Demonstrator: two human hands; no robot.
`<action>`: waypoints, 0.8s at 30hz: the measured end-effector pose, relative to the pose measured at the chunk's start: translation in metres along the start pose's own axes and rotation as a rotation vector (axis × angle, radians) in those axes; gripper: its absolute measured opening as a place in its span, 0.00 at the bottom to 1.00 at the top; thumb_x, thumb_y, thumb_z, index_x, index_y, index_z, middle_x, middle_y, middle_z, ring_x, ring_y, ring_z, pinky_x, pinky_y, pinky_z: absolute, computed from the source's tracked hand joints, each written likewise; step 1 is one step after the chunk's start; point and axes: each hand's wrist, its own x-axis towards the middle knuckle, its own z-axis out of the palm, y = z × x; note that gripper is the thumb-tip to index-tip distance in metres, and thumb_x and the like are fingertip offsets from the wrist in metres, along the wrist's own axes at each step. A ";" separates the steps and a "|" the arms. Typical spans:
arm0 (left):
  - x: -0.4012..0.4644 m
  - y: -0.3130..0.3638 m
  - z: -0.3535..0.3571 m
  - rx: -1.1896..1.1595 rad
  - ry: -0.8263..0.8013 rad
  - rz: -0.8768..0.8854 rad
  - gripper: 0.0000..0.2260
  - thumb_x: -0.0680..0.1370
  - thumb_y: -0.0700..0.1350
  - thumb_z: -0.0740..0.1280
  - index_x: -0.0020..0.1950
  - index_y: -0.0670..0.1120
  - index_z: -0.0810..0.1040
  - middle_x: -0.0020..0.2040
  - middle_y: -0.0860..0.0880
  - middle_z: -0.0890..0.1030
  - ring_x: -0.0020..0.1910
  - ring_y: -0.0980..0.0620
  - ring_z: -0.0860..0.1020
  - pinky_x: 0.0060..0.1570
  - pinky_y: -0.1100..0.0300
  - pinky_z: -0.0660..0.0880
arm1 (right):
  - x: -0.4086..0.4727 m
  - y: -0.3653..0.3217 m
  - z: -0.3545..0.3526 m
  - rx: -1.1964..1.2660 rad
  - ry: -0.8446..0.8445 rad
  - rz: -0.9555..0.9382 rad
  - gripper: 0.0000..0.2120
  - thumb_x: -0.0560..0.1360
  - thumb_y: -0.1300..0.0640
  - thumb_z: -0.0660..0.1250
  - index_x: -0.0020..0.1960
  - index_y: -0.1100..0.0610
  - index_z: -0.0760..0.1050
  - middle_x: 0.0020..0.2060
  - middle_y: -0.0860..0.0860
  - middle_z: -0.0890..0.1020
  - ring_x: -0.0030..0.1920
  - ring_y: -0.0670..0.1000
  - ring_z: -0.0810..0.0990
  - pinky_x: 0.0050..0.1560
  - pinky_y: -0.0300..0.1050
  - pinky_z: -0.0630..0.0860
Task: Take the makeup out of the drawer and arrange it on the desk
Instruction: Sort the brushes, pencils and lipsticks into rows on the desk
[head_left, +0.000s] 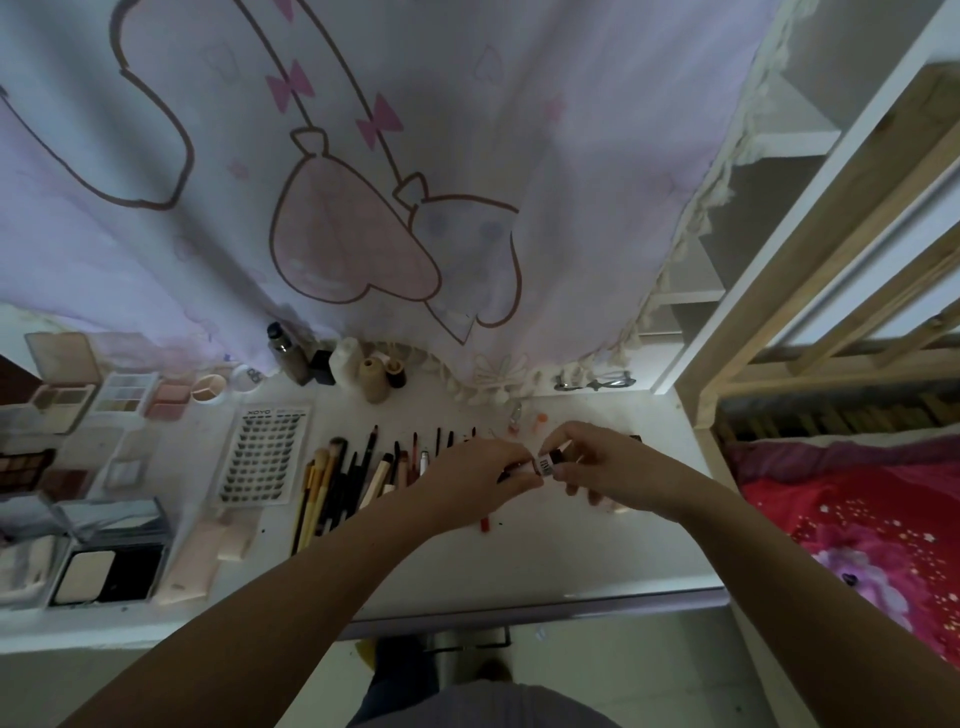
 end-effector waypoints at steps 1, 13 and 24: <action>-0.001 -0.001 0.001 -0.002 -0.008 0.001 0.07 0.79 0.53 0.61 0.41 0.55 0.70 0.33 0.57 0.70 0.32 0.61 0.68 0.34 0.60 0.65 | -0.001 0.000 0.001 0.032 -0.003 0.011 0.07 0.78 0.50 0.63 0.54 0.50 0.73 0.44 0.47 0.80 0.40 0.44 0.79 0.36 0.35 0.73; -0.005 -0.032 0.007 -0.242 -0.194 -0.135 0.09 0.80 0.50 0.61 0.39 0.56 0.70 0.35 0.58 0.74 0.31 0.70 0.73 0.32 0.77 0.66 | 0.009 0.035 -0.007 0.009 0.009 0.063 0.01 0.77 0.54 0.64 0.47 0.51 0.72 0.41 0.46 0.80 0.37 0.39 0.78 0.36 0.34 0.73; 0.012 -0.042 0.059 -0.302 0.250 -0.365 0.11 0.76 0.47 0.67 0.56 0.44 0.78 0.48 0.46 0.77 0.50 0.49 0.76 0.51 0.59 0.71 | 0.030 0.082 0.053 0.875 0.246 0.174 0.06 0.79 0.59 0.61 0.55 0.57 0.72 0.50 0.54 0.83 0.49 0.49 0.83 0.40 0.44 0.80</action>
